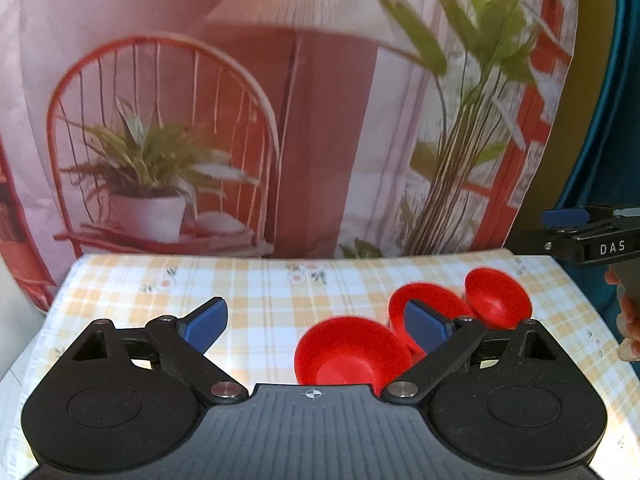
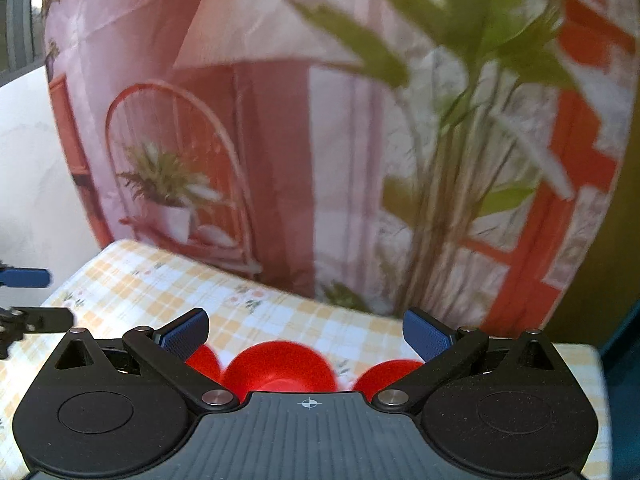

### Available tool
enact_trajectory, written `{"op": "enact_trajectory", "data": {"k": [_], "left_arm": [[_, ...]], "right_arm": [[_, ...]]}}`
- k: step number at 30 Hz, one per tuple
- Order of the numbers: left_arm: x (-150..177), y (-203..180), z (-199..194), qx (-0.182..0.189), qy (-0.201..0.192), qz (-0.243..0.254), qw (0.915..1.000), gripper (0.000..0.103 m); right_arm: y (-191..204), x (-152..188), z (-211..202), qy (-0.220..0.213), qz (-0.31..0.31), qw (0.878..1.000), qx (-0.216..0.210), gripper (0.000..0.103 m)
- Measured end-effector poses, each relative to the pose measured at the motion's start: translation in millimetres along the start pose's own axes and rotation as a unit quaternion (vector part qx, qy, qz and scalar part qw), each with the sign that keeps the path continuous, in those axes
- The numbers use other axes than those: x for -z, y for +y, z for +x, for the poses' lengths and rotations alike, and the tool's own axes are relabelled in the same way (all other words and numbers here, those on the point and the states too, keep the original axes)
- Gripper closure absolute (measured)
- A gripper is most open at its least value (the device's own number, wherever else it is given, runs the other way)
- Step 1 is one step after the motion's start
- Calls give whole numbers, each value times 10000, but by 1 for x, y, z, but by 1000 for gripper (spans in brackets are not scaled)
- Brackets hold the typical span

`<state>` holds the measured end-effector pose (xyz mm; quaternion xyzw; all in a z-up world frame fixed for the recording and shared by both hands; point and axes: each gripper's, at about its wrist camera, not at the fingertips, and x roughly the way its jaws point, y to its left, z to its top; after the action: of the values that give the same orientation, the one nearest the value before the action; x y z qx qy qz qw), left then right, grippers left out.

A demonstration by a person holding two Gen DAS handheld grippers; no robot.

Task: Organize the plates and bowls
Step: 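Move both grippers forward to the rim of the nearest red bowl, then close the left gripper on the red bowl rim while the right gripper grips it too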

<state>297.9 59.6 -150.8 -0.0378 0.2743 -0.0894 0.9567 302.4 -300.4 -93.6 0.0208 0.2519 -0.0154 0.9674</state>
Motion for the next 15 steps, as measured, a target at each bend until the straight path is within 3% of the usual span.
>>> {"op": "enact_trajectory", "data": {"k": [3,7,11,15], "left_arm": [[10,4,18,29,237,23,9997,16],[23,10,42,74,569,-42,9983,29],[34,12,60,126,840,51,9964,67],[40,20,66,163,886,-70,9959,70]], "right_arm": [[17,15,18,199,-163,9997,-49,7],[36,37,37,544,-126,9984,-64,28],[47,56,47,826,347,9959,-156,46],[61,66,53,944,621,9932,-282,56]]}}
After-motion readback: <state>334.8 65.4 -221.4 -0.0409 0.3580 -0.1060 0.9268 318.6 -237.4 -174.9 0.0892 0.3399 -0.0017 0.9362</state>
